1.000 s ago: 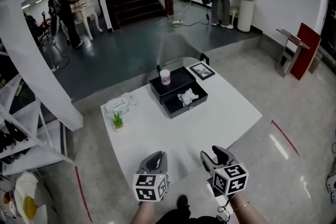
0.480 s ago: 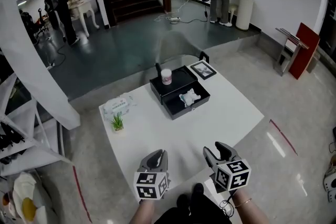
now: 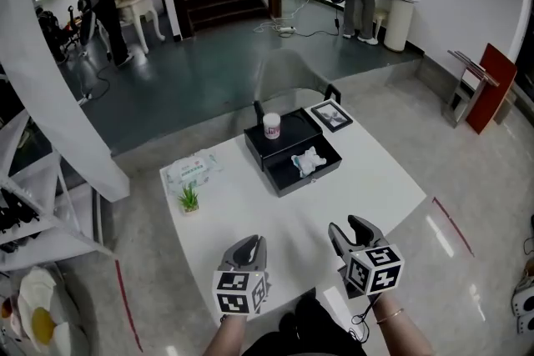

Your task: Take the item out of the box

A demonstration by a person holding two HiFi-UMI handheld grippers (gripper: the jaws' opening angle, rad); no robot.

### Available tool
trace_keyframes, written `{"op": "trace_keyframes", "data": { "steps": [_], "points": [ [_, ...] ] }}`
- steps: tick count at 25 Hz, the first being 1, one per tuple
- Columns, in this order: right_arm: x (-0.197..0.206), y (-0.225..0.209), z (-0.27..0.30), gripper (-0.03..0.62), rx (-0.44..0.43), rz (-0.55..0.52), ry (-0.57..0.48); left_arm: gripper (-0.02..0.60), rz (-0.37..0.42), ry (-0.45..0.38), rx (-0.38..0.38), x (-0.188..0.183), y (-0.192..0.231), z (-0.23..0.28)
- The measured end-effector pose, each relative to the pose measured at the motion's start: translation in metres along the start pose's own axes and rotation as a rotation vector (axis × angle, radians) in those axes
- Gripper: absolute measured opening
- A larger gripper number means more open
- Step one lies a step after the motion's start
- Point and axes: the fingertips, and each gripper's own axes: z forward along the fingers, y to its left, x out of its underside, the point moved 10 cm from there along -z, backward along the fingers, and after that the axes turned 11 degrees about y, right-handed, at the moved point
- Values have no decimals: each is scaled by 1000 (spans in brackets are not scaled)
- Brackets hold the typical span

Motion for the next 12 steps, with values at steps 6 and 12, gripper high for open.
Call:
{"op": "trace_keyframes", "data": {
  "steps": [6,12],
  "points": [
    [-17,-16,23,196,-11,-10,5,35,-2,14,-15,-9,4,19],
    [-38,-33,51,196,-48,-34,11,35,-17,11,-36,-23,8,37]
  ]
}}
